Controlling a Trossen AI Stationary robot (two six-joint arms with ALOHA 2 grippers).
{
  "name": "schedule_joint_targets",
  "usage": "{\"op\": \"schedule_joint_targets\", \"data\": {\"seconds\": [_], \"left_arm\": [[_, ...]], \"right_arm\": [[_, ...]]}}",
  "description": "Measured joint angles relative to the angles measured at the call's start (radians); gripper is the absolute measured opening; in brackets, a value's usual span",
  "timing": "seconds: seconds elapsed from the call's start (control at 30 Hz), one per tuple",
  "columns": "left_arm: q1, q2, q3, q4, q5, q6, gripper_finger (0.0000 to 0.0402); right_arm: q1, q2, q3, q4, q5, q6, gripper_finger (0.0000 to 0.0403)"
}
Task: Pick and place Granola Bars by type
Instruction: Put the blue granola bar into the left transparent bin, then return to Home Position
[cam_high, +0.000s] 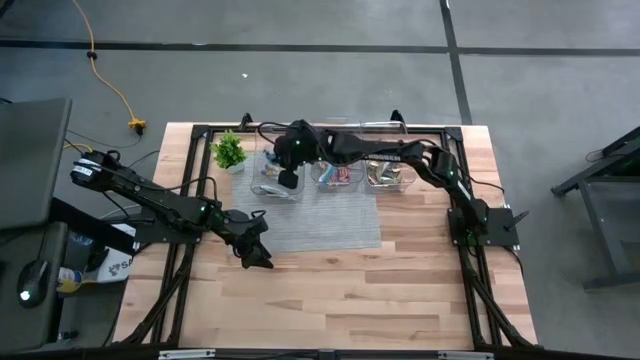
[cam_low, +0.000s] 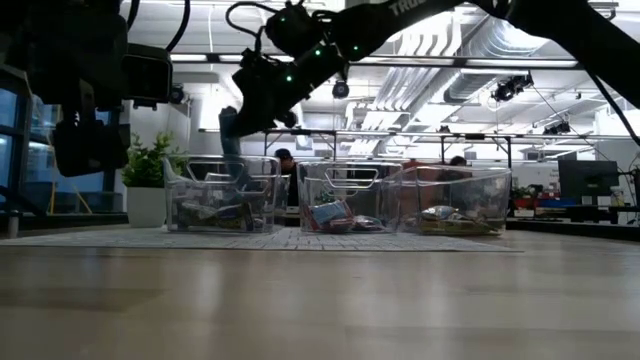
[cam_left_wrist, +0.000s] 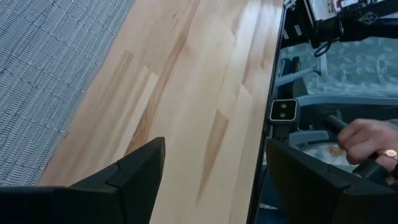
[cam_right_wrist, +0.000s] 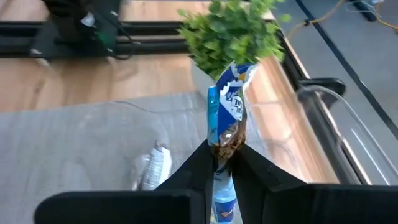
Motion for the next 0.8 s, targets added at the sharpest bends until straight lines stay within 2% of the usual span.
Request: {"op": "schedule_joint_targets", "data": {"seconds": [0.17, 0.37, 0.53, 0.8], "left_arm": [[0.0, 0.0, 0.0, 0.0, 0.0, 0.0, 0.0271], [0.0, 0.0, 0.0, -0.001, 0.0, 0.001, 0.0271], [0.0, 0.0, 0.0, -0.006, 0.0, 0.002, 0.0271], [0.0, 0.0, 0.0, -0.029, 0.003, 0.016, 0.0271]], "right_arm": [[-0.009, 0.0, 0.005, -0.003, 0.023, 0.019, 0.0052], [-0.006, 0.0, 0.007, -0.01, 0.028, -0.063, 0.0106], [-0.003, -0.001, 0.007, -0.009, 0.107, -0.084, 0.0144], [0.008, -0.085, 0.007, -0.103, 0.142, -0.098, 0.0154]]}}
